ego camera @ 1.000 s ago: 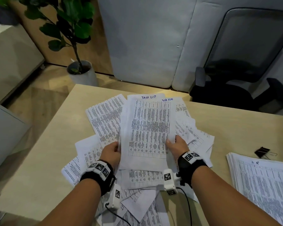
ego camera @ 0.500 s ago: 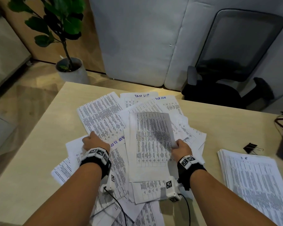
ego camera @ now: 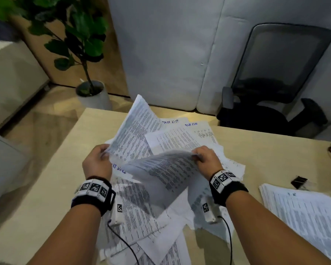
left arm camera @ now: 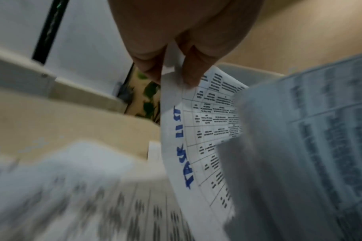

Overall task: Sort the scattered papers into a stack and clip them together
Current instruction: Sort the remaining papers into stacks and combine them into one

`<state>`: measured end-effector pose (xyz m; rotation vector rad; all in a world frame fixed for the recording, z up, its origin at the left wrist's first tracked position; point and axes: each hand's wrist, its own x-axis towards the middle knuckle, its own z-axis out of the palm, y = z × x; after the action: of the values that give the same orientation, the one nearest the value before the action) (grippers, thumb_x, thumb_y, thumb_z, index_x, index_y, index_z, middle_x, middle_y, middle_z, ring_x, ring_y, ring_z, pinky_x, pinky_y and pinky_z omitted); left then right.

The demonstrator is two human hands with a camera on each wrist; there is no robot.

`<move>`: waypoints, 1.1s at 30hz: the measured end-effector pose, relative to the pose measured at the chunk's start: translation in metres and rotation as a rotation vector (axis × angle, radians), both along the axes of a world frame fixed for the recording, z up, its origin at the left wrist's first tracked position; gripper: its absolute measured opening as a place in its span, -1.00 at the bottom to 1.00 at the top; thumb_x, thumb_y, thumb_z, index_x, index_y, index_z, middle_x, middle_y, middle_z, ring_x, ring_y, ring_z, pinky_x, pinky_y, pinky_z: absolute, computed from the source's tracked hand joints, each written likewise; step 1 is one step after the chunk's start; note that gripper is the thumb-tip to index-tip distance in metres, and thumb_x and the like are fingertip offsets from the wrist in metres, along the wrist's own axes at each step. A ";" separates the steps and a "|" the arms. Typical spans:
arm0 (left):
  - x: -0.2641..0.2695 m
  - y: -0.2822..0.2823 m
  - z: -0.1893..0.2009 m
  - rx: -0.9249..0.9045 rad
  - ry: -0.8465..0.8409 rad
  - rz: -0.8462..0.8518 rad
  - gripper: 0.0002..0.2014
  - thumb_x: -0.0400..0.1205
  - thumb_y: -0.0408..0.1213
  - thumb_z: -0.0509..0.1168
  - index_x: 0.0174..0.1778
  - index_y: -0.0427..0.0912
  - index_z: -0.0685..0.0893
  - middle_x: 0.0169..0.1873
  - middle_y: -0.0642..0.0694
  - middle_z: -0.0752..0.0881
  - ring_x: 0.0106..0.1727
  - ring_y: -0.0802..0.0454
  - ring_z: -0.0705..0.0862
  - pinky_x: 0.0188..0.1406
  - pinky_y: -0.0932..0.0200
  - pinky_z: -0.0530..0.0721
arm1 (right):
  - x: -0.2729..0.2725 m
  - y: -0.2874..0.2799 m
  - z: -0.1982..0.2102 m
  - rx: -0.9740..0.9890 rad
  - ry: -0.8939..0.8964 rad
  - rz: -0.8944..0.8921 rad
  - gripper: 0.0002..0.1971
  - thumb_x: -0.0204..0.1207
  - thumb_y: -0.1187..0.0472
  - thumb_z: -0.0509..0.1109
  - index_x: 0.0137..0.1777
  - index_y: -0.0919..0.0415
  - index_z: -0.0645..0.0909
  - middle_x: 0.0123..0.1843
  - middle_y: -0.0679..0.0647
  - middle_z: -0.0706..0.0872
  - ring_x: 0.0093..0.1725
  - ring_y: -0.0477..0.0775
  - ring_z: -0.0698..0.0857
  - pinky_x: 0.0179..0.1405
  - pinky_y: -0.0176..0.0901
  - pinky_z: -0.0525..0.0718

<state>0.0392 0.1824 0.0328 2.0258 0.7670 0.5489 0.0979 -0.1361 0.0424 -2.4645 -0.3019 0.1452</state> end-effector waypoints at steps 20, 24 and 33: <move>-0.015 -0.021 0.079 -0.329 -0.413 -0.385 -0.62 0.79 -0.12 0.01 0.51 -0.10 0.41 0.36 -0.10 0.61 0.35 0.26 0.57 0.27 0.46 0.49 | 0.027 0.033 0.075 0.331 -0.531 -0.072 -0.83 0.43 0.46 0.41 -0.08 0.22 0.75 -0.14 0.03 0.69 -0.15 -0.11 0.61 -0.07 -0.53 0.47; -0.007 -0.041 0.065 -0.468 -0.289 -0.409 -0.34 0.59 -0.39 0.35 0.59 -0.03 0.27 0.40 0.12 0.55 0.54 0.15 0.41 0.42 0.21 0.36 | 0.024 0.015 0.072 0.543 -0.418 -0.133 -0.86 0.51 0.36 0.42 -0.13 0.09 0.67 -0.14 0.06 0.66 -0.15 -0.05 0.61 -0.11 -0.21 0.60; 0.014 -0.097 0.079 -0.414 -0.347 -0.427 -0.60 0.62 -0.61 0.25 0.35 -0.24 0.50 0.16 -0.10 0.74 0.18 0.13 0.72 0.15 0.15 0.69 | -0.004 0.000 0.069 0.954 -0.241 -0.245 -0.50 0.48 0.51 0.35 0.13 -0.12 0.36 0.03 -0.03 0.67 0.05 -0.07 0.68 0.15 0.04 0.68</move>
<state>0.0529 0.0856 0.1117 1.5855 0.2032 0.4319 0.0936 -0.1365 0.1117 -1.5426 -0.1170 -0.3347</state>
